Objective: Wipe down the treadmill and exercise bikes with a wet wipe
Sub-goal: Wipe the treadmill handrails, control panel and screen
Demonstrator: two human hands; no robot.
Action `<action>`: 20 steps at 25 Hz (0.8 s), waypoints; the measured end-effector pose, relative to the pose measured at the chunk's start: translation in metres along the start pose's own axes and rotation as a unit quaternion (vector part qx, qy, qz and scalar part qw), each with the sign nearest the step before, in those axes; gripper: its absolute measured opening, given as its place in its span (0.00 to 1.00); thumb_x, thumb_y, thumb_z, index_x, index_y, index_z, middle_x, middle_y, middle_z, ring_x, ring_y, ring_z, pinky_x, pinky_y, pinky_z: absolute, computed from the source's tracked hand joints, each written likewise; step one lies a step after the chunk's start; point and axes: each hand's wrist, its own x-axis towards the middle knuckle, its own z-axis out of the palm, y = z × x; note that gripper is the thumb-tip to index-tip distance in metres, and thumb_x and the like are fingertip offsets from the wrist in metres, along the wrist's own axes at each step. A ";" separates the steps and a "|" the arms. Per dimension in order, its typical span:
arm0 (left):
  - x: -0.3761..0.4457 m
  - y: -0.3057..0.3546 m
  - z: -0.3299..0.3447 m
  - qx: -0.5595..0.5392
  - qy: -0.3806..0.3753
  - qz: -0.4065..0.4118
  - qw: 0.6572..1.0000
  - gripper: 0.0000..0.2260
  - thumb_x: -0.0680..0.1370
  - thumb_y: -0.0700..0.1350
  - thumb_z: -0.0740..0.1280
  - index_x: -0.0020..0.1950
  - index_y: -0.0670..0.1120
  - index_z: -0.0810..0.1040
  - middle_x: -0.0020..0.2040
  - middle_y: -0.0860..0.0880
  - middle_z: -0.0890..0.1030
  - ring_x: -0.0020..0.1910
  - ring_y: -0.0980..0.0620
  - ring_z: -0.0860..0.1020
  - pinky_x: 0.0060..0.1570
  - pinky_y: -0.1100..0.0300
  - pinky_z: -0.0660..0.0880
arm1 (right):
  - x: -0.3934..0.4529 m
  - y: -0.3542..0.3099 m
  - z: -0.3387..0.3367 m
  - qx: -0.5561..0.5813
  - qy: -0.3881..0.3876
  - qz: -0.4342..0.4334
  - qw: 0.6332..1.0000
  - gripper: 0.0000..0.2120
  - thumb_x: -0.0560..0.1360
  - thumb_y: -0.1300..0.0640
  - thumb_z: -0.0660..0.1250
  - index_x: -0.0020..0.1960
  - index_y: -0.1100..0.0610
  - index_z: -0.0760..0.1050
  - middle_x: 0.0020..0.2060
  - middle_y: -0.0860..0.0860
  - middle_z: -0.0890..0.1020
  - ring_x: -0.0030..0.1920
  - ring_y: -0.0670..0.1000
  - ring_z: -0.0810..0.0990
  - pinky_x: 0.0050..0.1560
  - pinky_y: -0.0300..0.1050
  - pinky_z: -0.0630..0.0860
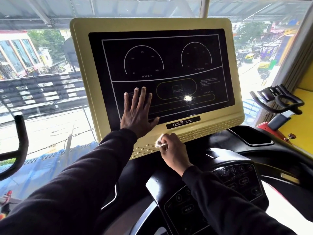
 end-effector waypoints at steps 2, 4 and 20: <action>-0.001 0.001 0.001 0.000 -0.004 0.002 1.000 0.41 0.77 0.69 0.52 0.81 0.45 0.46 0.81 0.41 0.41 0.79 0.41 0.39 0.75 0.38 0.37 | 0.004 0.011 -0.007 0.006 -0.001 0.027 1.000 0.08 0.73 0.63 0.69 0.45 0.52 0.73 0.46 0.48 0.75 0.38 0.45 0.76 0.32 0.32 0.70; -0.002 0.002 0.002 -0.003 0.000 0.003 1.000 0.41 0.77 0.69 0.53 0.81 0.45 0.47 0.81 0.42 0.41 0.79 0.41 0.39 0.75 0.39 0.36 | 0.015 0.026 -0.016 0.017 0.064 0.158 0.985 0.06 0.75 0.65 0.65 0.49 0.55 0.74 0.48 0.51 0.76 0.41 0.46 0.73 0.35 0.33 0.66; -0.001 0.005 0.000 -0.012 -0.005 -0.004 1.000 0.39 0.78 0.68 0.50 0.81 0.46 0.48 0.81 0.43 0.40 0.79 0.42 0.39 0.75 0.40 0.35 | 0.047 0.018 -0.022 0.017 0.088 0.034 0.995 0.11 0.77 0.66 0.60 0.57 0.59 0.76 0.51 0.54 0.76 0.44 0.49 0.75 0.36 0.32 0.65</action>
